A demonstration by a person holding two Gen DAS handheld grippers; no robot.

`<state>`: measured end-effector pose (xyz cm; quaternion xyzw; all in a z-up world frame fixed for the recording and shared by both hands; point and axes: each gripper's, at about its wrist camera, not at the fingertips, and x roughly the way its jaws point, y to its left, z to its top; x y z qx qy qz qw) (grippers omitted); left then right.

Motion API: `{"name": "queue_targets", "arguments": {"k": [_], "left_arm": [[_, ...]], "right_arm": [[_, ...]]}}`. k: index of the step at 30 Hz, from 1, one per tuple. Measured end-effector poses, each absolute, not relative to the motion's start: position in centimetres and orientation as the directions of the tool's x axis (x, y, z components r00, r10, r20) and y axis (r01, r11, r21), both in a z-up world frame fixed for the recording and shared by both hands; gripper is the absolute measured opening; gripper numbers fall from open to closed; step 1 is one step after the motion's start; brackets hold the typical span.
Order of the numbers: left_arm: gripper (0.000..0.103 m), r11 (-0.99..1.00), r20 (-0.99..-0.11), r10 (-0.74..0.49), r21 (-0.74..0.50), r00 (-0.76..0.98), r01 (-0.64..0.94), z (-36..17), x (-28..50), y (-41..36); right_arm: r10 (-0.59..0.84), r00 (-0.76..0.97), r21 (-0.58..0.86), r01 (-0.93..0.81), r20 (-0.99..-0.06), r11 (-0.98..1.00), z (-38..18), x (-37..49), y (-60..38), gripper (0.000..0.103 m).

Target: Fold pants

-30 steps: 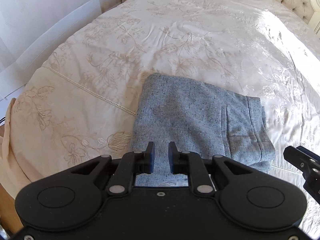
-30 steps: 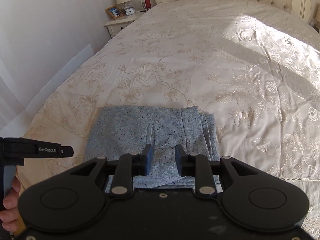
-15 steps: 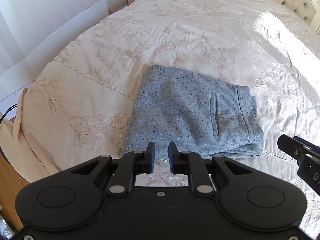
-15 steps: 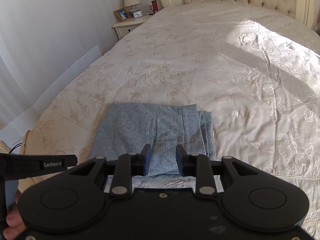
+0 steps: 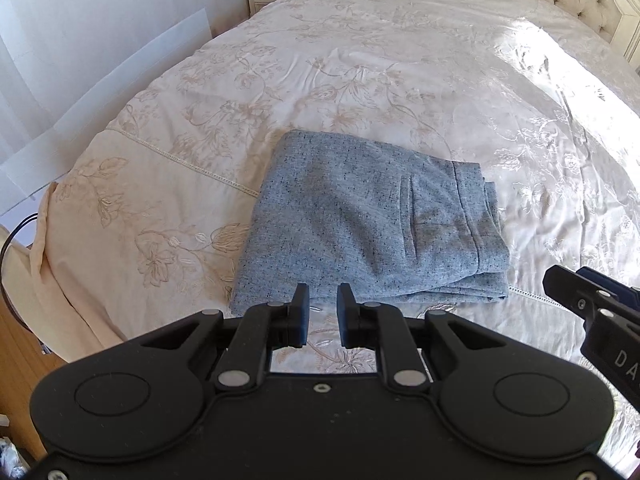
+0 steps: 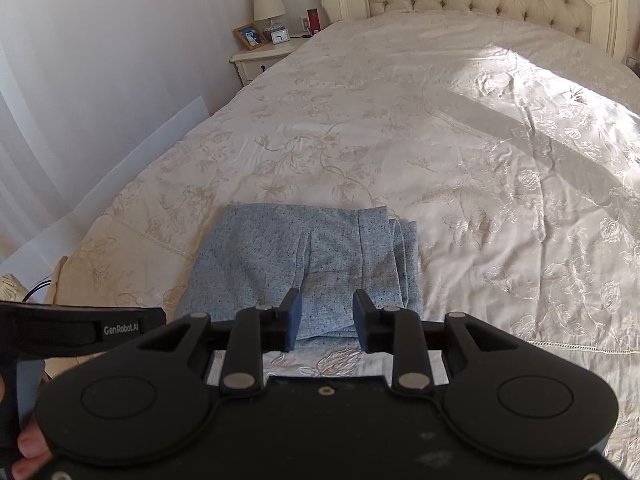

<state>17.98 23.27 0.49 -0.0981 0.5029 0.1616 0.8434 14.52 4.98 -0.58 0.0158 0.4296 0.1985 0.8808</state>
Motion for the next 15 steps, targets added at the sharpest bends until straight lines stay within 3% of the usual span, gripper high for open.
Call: {"name": "queue_targets", "arguments": {"k": [15], "left_arm": [[0.023,0.926,-0.884,0.178,0.002,0.432,-0.377,0.36,17.82,23.02]], "right_arm": [[0.363,0.557,0.202,-0.329,-0.747,0.922,-0.63,14.42,4.94,0.031]]}}
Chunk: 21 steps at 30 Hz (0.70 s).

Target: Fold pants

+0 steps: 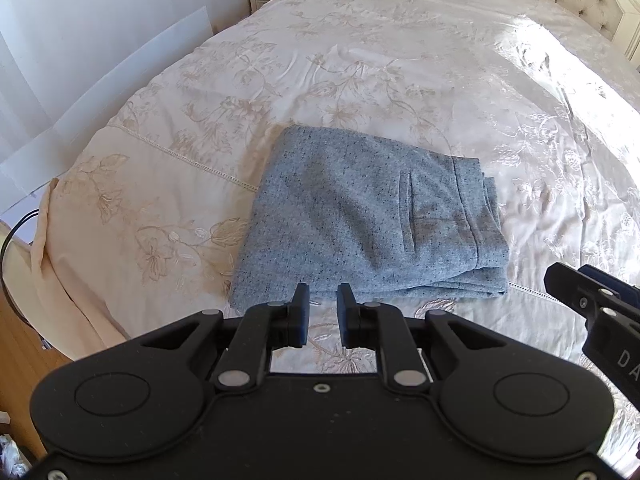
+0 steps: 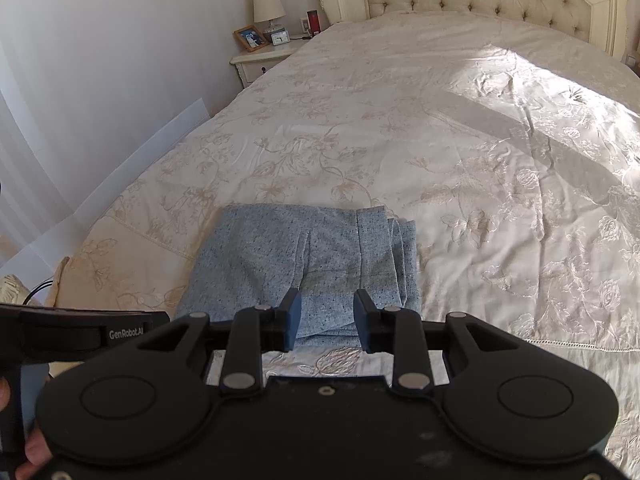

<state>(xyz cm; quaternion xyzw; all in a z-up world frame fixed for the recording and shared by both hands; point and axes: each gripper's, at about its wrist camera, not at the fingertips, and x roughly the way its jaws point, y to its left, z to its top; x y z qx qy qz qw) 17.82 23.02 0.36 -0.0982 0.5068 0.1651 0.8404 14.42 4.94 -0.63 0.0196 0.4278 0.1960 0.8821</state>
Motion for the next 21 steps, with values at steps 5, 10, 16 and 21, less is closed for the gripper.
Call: {"name": "queue_targets", "arguments": {"k": [5,10,16,21], "left_arm": [[0.023,0.925,-0.887,0.191,0.019,0.420,-0.381,0.22,17.81,22.86],[0.023,0.929,-0.891,0.180,0.015,0.416,-0.371,0.21,17.88,22.92],[0.023,0.930,-0.892,0.180,0.018,0.414,-0.366,0.24,17.69,22.79],[0.024,0.930,-0.892,0.185,0.024,0.412,-0.366,0.25,17.69,22.78]], "right_arm": [[0.362,0.555,0.203,-0.328,-0.749,0.923,-0.69,14.37,5.03,0.031],[0.361,0.555,0.203,-0.326,-0.749,0.923,-0.69,14.22,5.06,0.032],[0.359,0.558,0.204,-0.322,-0.748,0.925,-0.65,13.99,5.03,0.032],[0.361,0.560,0.208,-0.319,-0.746,0.925,-0.58,13.98,4.98,0.032]]}}
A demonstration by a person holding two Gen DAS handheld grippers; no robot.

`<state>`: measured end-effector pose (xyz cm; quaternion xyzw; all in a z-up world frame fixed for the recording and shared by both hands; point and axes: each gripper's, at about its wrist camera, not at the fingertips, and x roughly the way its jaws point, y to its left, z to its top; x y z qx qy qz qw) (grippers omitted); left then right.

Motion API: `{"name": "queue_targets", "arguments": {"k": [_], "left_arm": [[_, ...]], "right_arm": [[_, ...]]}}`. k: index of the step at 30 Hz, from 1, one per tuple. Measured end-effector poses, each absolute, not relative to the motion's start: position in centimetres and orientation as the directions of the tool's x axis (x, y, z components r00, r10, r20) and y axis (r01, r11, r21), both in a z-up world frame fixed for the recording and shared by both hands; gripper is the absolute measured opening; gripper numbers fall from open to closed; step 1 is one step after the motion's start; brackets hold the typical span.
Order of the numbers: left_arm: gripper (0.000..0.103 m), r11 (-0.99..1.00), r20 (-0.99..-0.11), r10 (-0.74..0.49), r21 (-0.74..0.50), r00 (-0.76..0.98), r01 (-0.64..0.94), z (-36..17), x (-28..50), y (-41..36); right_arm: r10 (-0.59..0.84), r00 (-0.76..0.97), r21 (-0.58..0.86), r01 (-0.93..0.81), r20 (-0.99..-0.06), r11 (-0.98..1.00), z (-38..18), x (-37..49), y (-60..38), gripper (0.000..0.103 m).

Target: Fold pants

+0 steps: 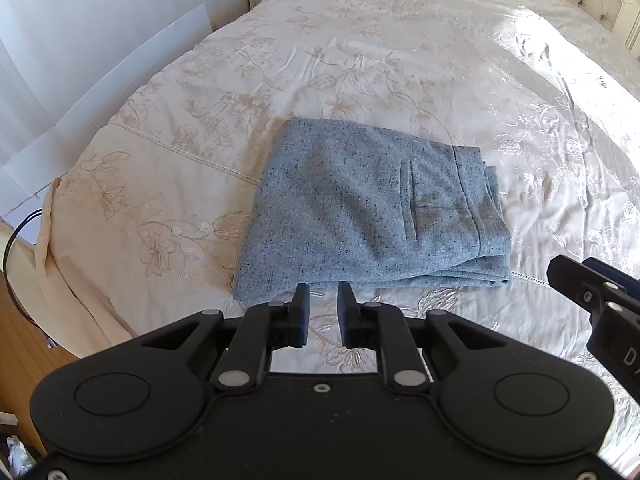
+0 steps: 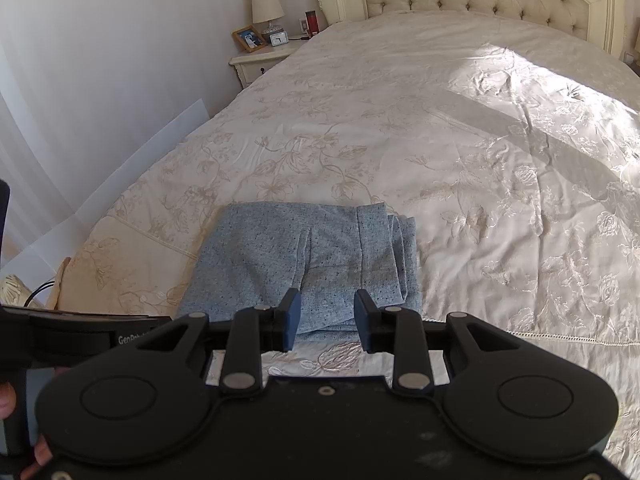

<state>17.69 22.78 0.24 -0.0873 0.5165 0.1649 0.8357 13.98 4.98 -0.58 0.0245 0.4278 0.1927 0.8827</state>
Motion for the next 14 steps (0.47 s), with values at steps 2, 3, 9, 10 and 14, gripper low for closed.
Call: {"name": "queue_targets", "arguments": {"k": [2,3,9,10,14], "left_arm": [[0.024,0.930,-0.893,0.187,0.026,0.410,-0.368,0.2,17.6,22.7],[0.024,0.929,-0.893,0.187,0.026,0.410,-0.369,0.2,17.5,22.7],[0.024,0.930,-0.893,0.186,0.026,0.411,-0.365,0.3,17.4,22.4],[0.024,0.931,-0.892,0.186,0.026,0.411,-0.365,0.3,17.4,22.3],[0.024,0.932,-0.888,0.192,0.032,0.417,-0.362,0.4,17.1,21.6]], "right_arm": [[0.363,0.559,0.210,-0.320,-0.745,0.924,-0.6,13.9,5.0,0.032],[0.364,0.559,0.210,-0.321,-0.745,0.924,-0.6,13.9,5.0,0.032],[0.367,0.555,0.213,-0.322,-0.747,0.922,-0.6,13.8,4.8,0.032],[0.368,0.555,0.215,-0.322,-0.746,0.922,-0.6,13.8,4.7,0.032],[0.371,0.555,0.217,-0.325,-0.744,0.920,-0.6,13.8,4.6,0.032]]}}
